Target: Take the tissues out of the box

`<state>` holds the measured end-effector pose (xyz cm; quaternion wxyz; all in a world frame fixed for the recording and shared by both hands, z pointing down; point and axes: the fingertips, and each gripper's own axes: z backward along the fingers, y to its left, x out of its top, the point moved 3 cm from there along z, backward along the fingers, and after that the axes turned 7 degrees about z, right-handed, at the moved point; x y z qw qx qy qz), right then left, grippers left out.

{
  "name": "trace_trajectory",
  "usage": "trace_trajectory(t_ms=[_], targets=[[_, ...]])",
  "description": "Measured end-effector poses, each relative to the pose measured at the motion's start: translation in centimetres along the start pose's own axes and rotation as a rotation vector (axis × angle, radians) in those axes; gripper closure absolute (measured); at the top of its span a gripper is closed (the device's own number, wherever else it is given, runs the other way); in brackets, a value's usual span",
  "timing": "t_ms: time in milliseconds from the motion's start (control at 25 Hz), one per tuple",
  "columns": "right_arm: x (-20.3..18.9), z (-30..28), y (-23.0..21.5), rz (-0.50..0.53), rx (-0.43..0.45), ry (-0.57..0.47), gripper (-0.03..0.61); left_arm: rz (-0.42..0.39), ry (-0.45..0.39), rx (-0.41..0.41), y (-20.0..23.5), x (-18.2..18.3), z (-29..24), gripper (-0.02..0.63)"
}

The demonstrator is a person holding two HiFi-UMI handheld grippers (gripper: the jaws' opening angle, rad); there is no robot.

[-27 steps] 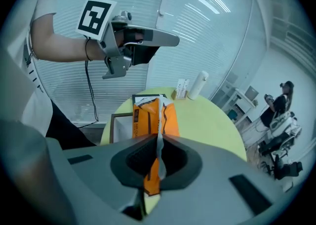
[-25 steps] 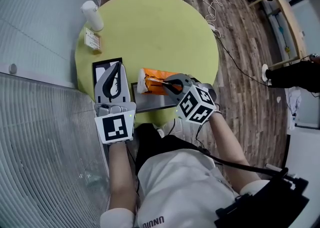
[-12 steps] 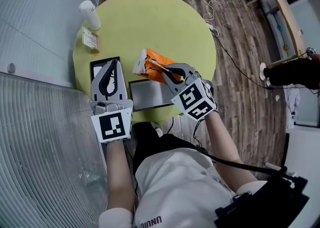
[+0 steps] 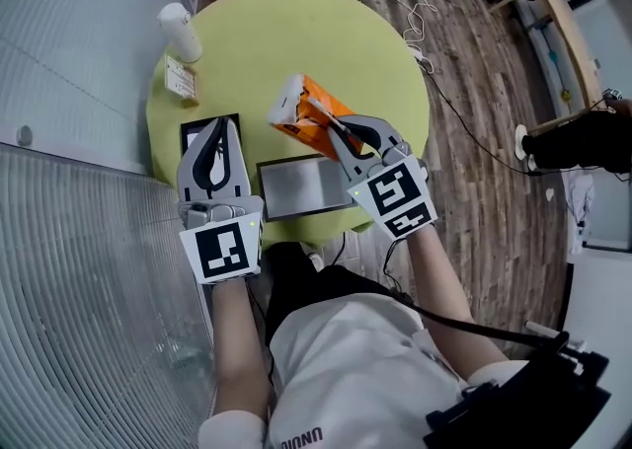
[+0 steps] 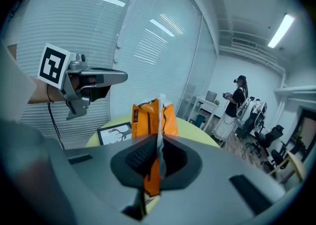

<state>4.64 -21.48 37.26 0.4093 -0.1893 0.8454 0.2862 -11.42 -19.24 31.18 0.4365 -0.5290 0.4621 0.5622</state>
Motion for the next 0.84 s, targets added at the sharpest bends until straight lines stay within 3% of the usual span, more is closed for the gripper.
trace_trajectory(t_ms=[280, 840], targets=[[0.0, -0.1, -0.6, -0.032, -0.049, -0.023, 0.557, 0.001, 0.0, 0.004, 0.7, -0.6, 0.1, 0.6], [0.8, 0.4, -1.7, -0.047, -0.066, -0.041, 0.557, -0.007, 0.009, 0.02, 0.3, -0.2, -0.1, 0.6]])
